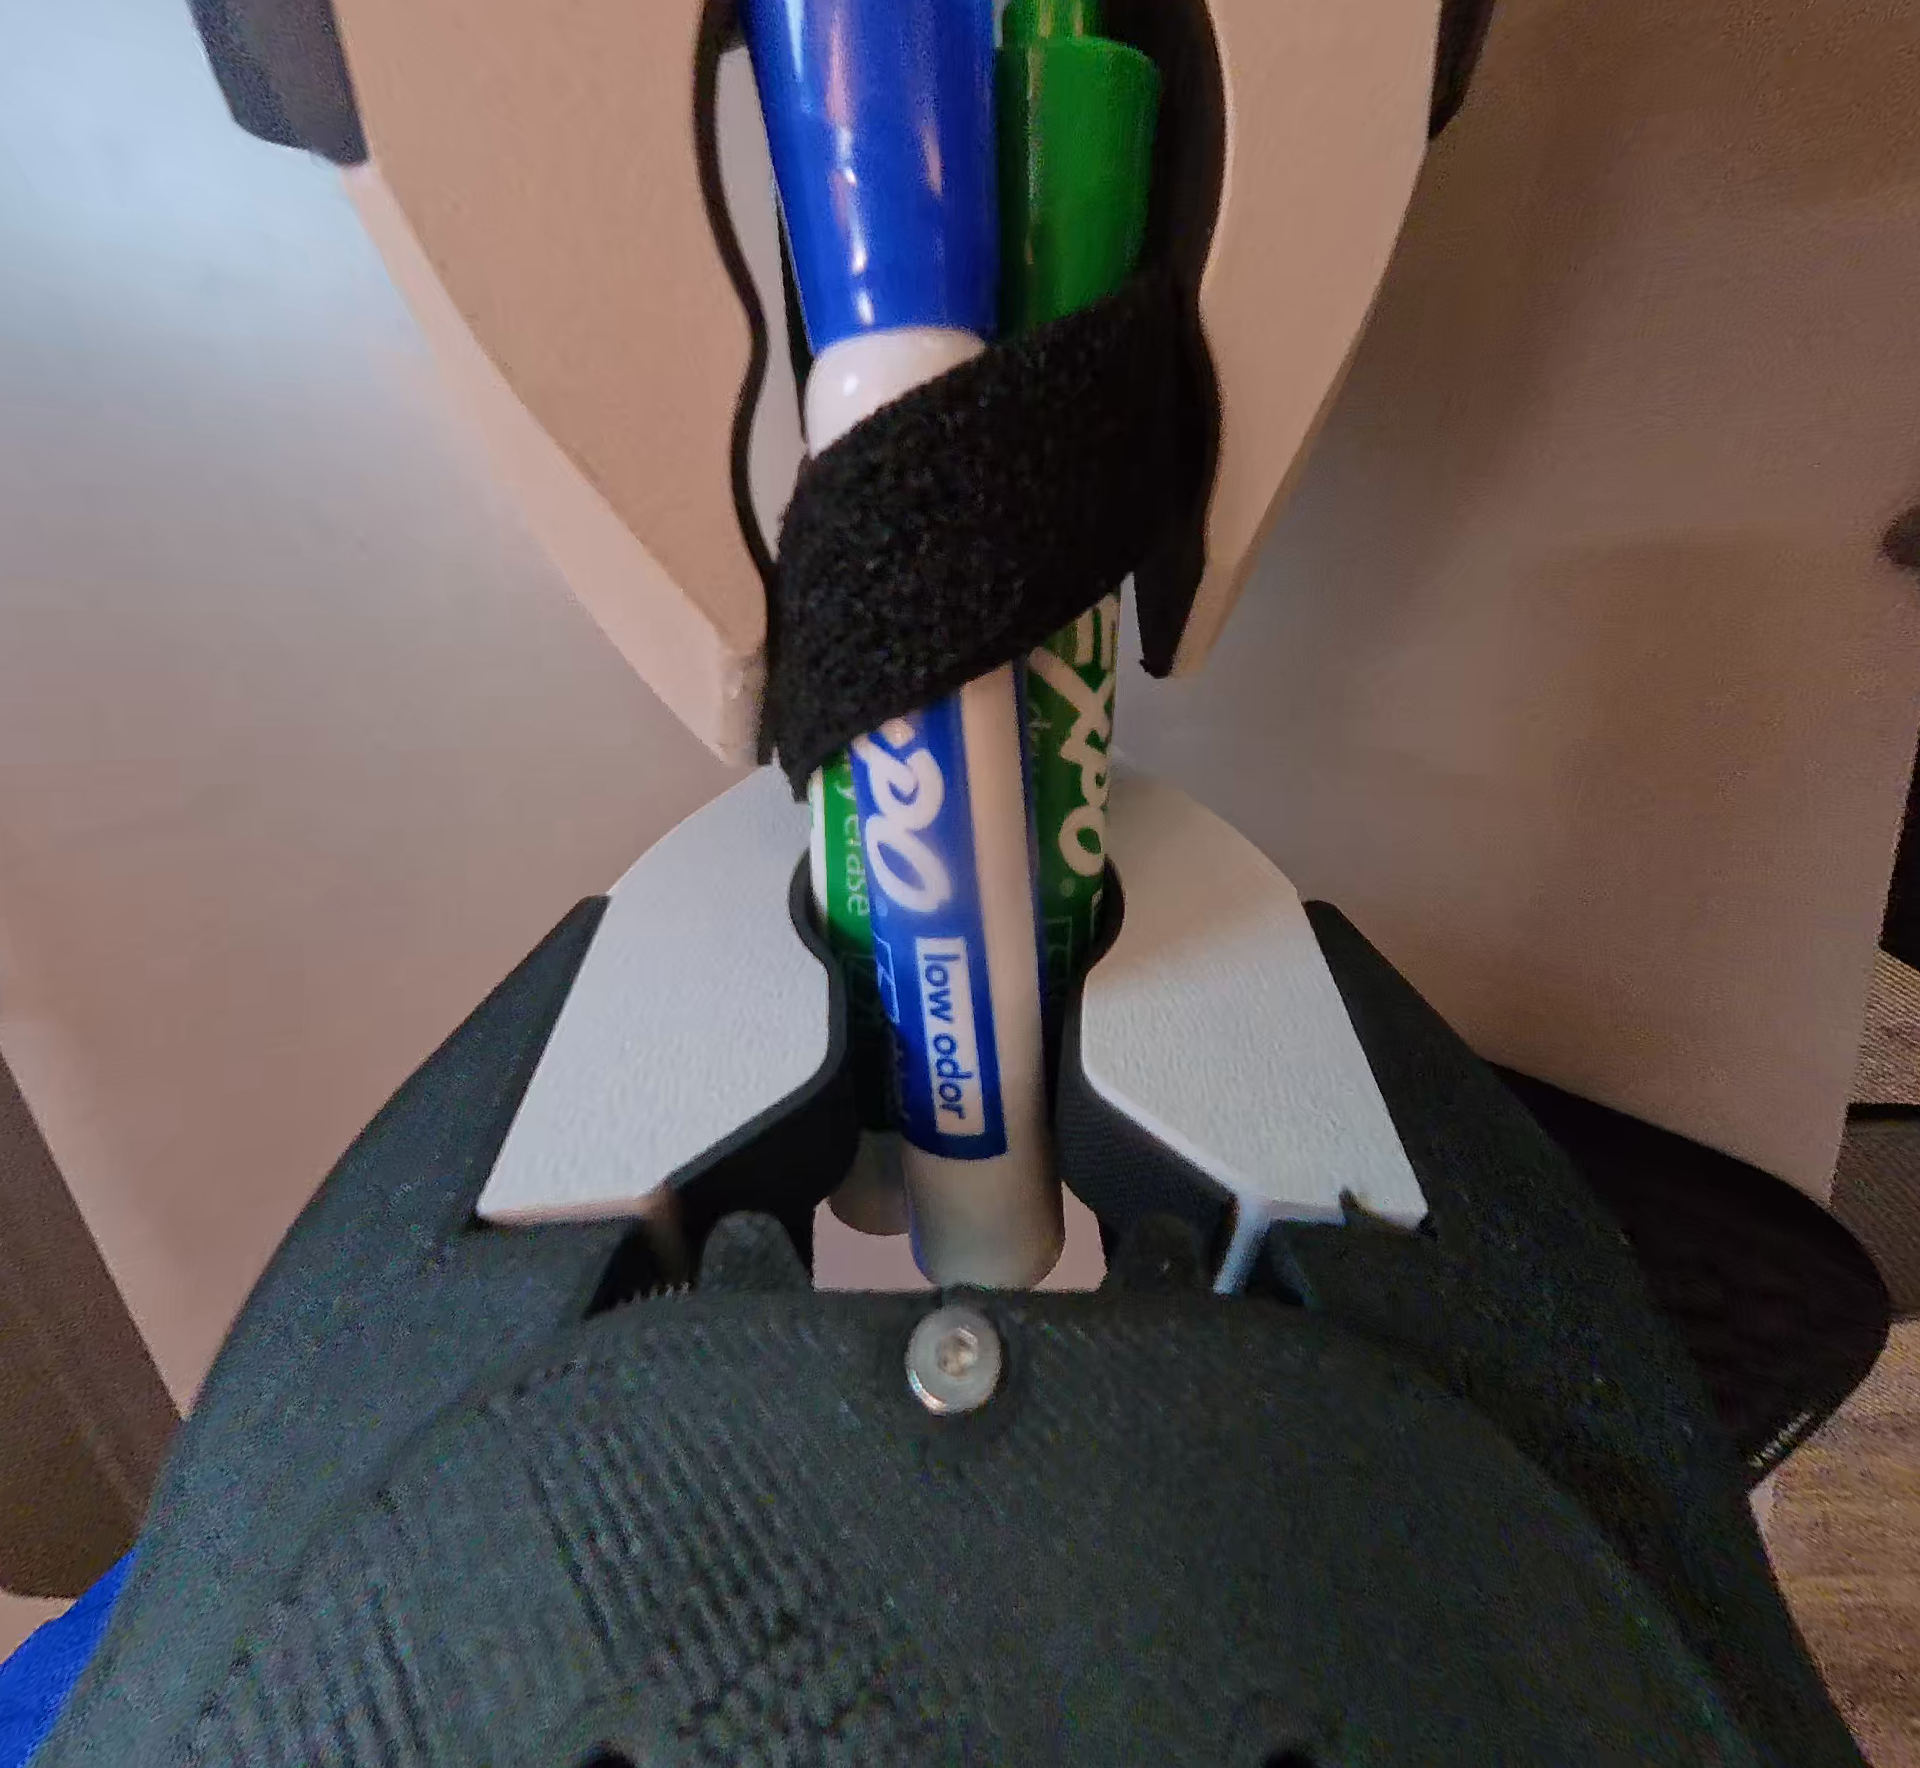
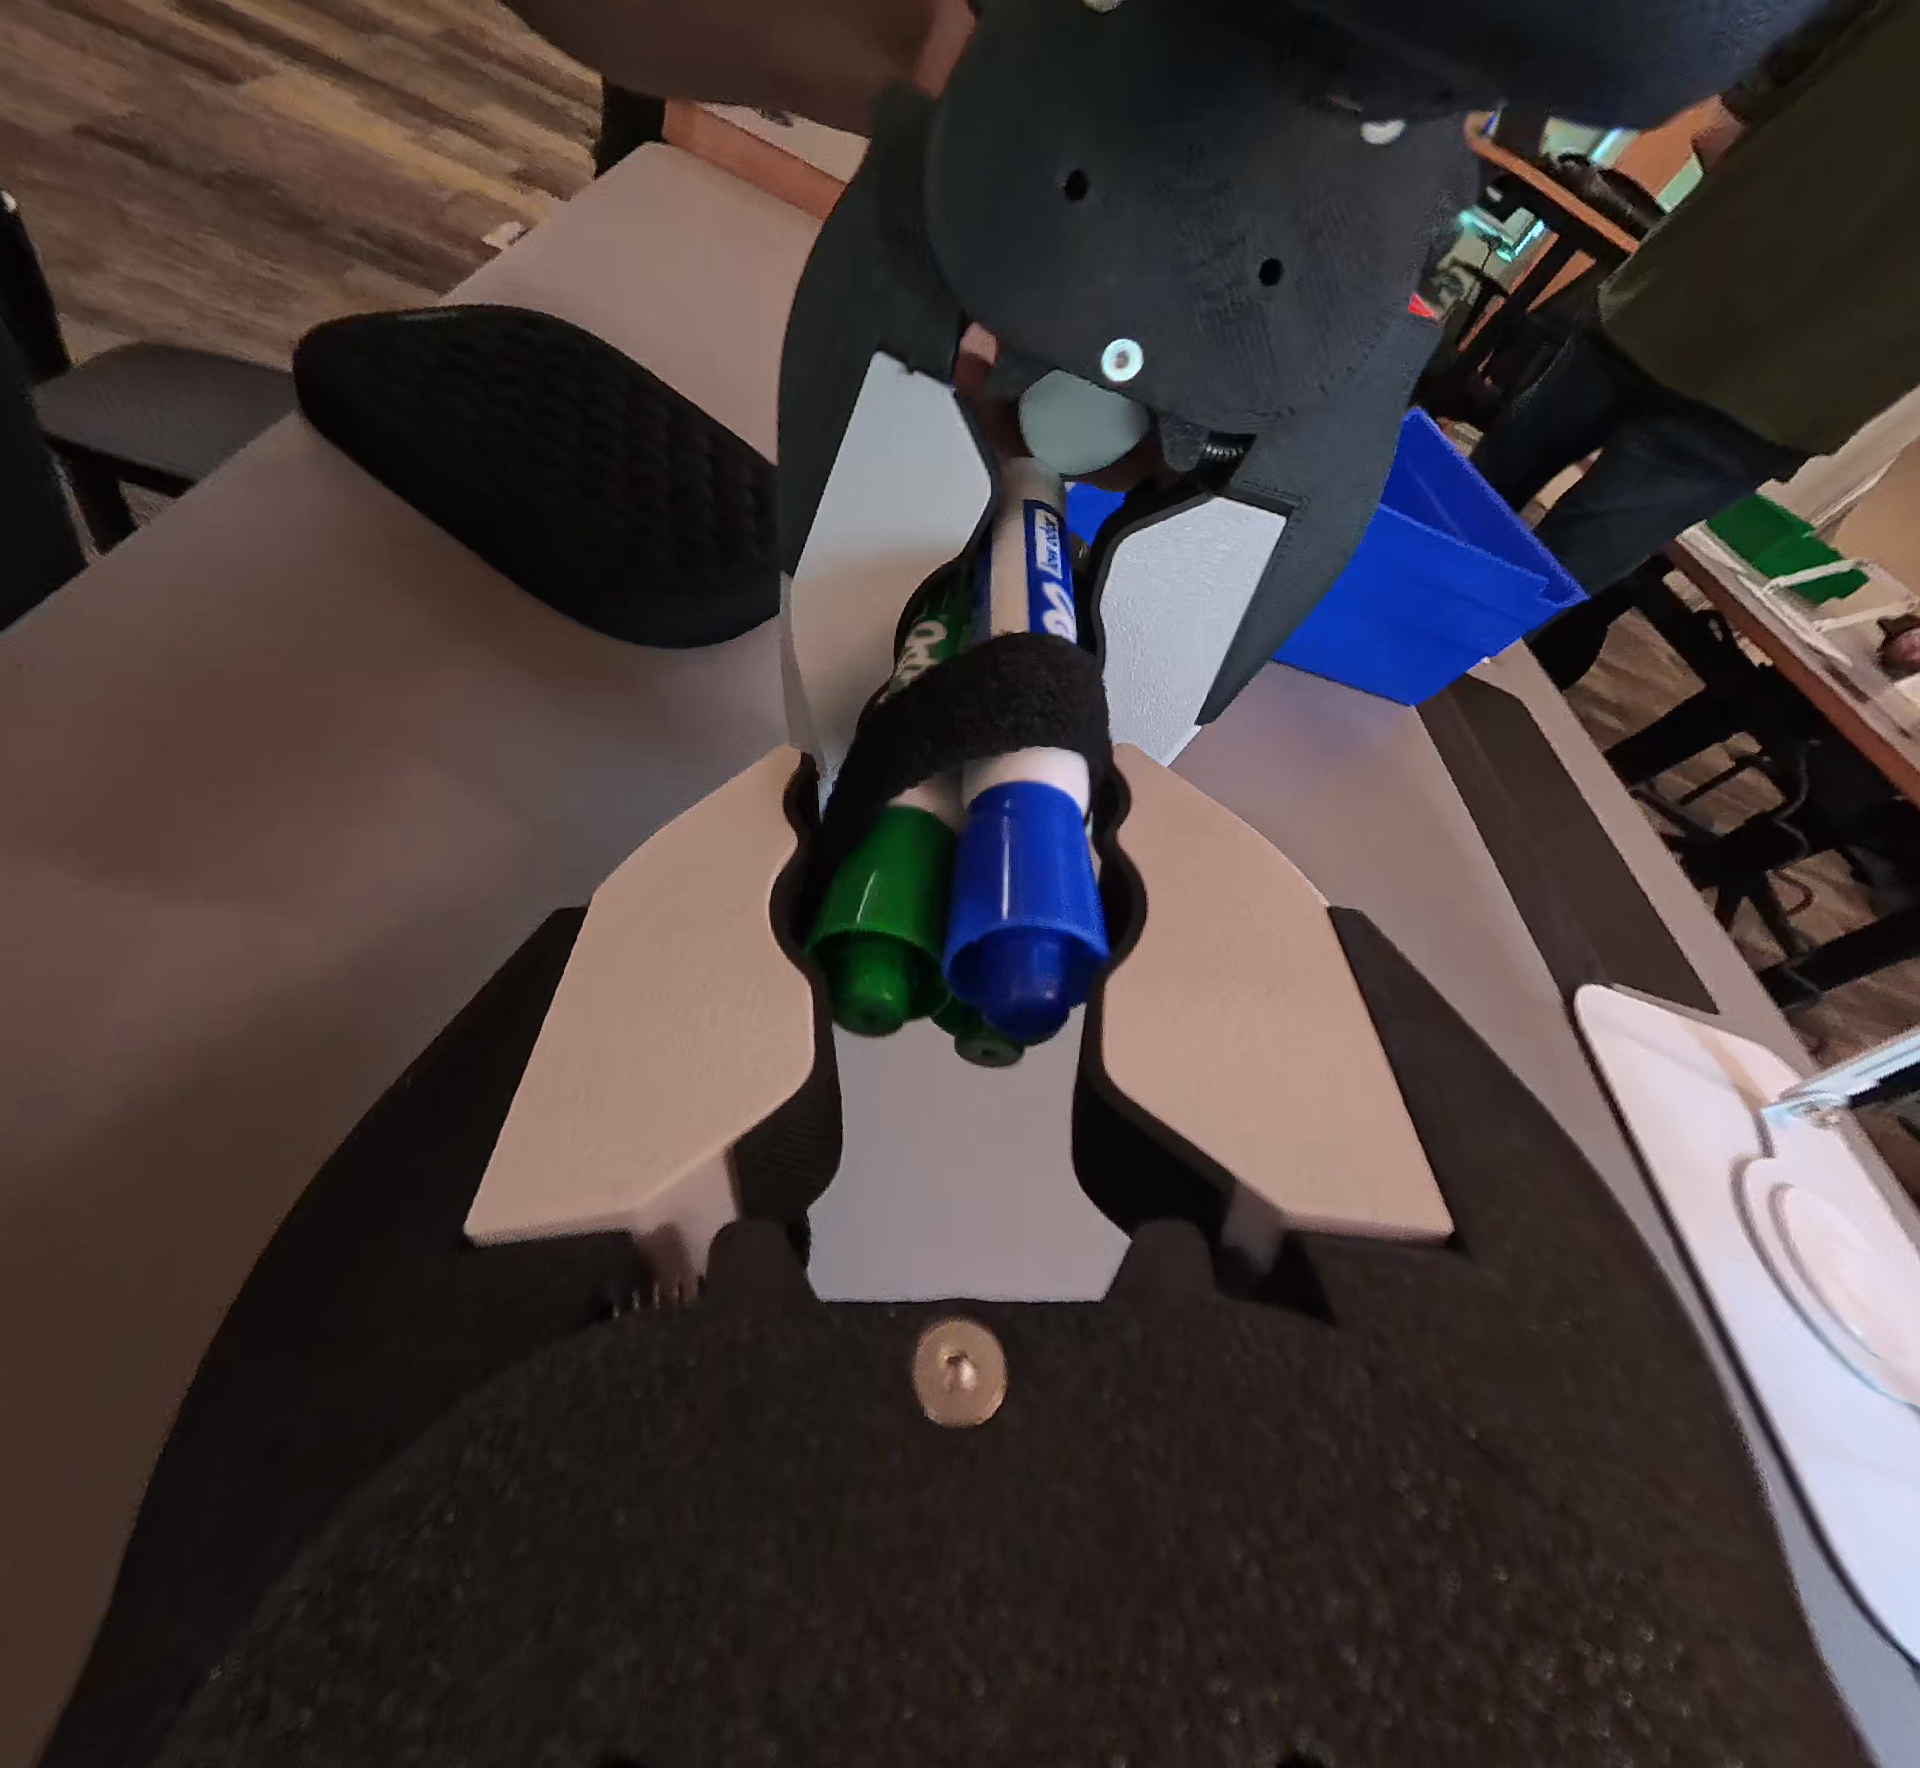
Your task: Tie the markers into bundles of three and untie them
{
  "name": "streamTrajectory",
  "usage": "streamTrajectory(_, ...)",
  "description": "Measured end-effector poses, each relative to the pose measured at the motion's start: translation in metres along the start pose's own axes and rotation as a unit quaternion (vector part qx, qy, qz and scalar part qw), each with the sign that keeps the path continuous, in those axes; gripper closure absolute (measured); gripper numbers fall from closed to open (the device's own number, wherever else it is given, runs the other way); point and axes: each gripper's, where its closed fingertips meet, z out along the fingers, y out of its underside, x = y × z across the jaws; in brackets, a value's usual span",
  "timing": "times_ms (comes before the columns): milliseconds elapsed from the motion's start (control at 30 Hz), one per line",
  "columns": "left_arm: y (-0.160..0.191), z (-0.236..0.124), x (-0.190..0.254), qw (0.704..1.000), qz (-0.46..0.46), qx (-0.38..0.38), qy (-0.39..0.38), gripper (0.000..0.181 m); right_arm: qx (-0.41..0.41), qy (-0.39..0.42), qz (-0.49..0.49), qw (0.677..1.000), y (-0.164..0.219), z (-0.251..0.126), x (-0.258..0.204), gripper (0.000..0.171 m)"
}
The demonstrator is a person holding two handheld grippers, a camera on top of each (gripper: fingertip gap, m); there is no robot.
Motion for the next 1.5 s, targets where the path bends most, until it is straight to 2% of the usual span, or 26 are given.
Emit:
streamTrajectory(167,0.002,-0.004,0.012,0.999,0.020,0.000,0.039,0.139,-0.020,-0.007,-0.055,0.998,0.005,-0.004,-0.009,0.120)
streamTrajectory(267,0.000,-0.010,0.015,0.998,0.031,0.001,0.049,0.138,-0.001,0.012,-0.053,0.999,-0.002,-0.007,-0.006,0.129)
streamTrajectory(367,-0.005,-0.014,0.013,0.999,0.031,0.011,0.043,0.138,0.026,0.039,-0.028,0.998,-0.010,-0.011,0.003,0.142)
streamTrajectory(567,-0.011,-0.019,0.007,0.999,0.030,0.014,0.013,0.138,0.019,0.051,0.009,0.998,-0.014,-0.014,0.009,0.144)
streamTrajectory(667,-0.008,-0.017,0.005,0.999,0.032,0.003,0.001,0.138,-0.005,0.053,-0.007,0.999,-0.010,-0.014,0.009,0.143)
streamTrajectory(833,-0.003,-0.014,0.005,1.000,0.022,-0.009,0.003,0.138,-0.048,0.033,-0.041,0.997,-0.009,-0.014,0.001,0.125)
streamTrajectory(1100,0.004,-0.010,0.008,1.000,0.005,-0.024,0.012,0.139,-0.056,0.035,-0.042,0.997,-0.020,-0.017,-0.003,0.115)
streamTrajectory(1300,0.006,-0.009,0.006,0.999,0.001,-0.029,0.013,0.139,-0.065,0.022,-0.017,0.997,-0.019,-0.017,-0.007,0.100)
streamTrajectory(1500,0.007,-0.009,0.005,1.000,0.003,-0.030,0.009,0.139,-0.039,-0.034,0.063,0.997,-0.023,-0.026,-0.012,0.080)
